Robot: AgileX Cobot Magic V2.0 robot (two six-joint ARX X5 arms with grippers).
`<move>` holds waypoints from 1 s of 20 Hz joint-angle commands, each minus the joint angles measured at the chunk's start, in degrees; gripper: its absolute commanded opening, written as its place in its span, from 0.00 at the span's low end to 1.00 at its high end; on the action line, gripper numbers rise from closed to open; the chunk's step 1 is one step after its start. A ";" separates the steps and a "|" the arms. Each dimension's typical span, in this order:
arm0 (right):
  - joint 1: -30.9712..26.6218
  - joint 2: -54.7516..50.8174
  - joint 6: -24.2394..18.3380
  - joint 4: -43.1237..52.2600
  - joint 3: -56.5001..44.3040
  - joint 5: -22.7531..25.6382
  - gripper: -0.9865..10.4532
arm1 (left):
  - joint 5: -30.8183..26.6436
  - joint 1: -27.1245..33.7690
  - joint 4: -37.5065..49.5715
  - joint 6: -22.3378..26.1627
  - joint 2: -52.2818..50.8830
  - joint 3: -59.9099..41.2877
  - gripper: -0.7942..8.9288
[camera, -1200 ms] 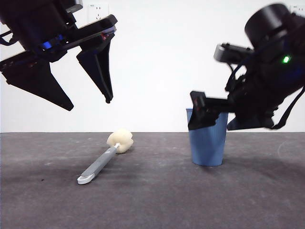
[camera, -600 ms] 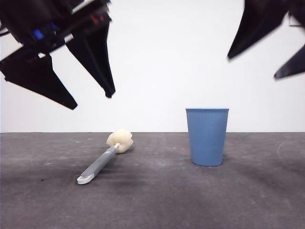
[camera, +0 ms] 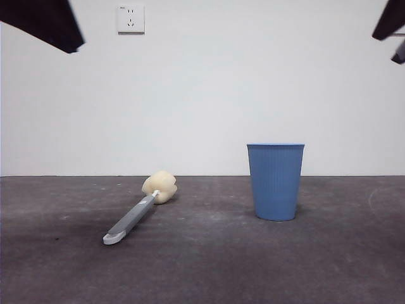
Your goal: Pick up the cup brush,pick up the cup,insert the brush into the cup,clean the cup,put the cup brush back,put the cup back to the fixed position on the table
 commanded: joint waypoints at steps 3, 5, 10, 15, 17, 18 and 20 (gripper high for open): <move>0.09 0.02 0.35 0.15 0.26 0.11 0.09 | -0.24 -0.15 -2.69 2.12 -0.33 -0.24 0.07; 0.09 0.02 0.31 0.15 0.26 0.15 0.09 | -0.35 -0.15 -2.86 2.14 -0.33 -0.24 0.08; 0.02 0.02 0.33 0.15 0.26 0.35 0.09 | -0.37 -0.15 -2.78 2.12 -0.31 -0.24 0.08; 0.02 0.02 0.33 0.15 0.26 0.35 0.09 | -0.70 -0.15 -2.25 2.12 -0.31 -0.24 0.08; 0.02 0.02 0.33 0.15 0.26 0.37 0.09 | -0.83 -0.13 -1.11 3.48 -0.46 -0.24 0.08; 0.00 0.02 0.31 0.15 0.26 0.37 0.09 | -3.50 0.66 0.02 6.54 -1.55 -0.24 0.08; 0.02 0.02 0.33 0.15 0.26 0.35 0.09 | -8.74 3.63 6.88 11.69 -4.15 -0.37 0.08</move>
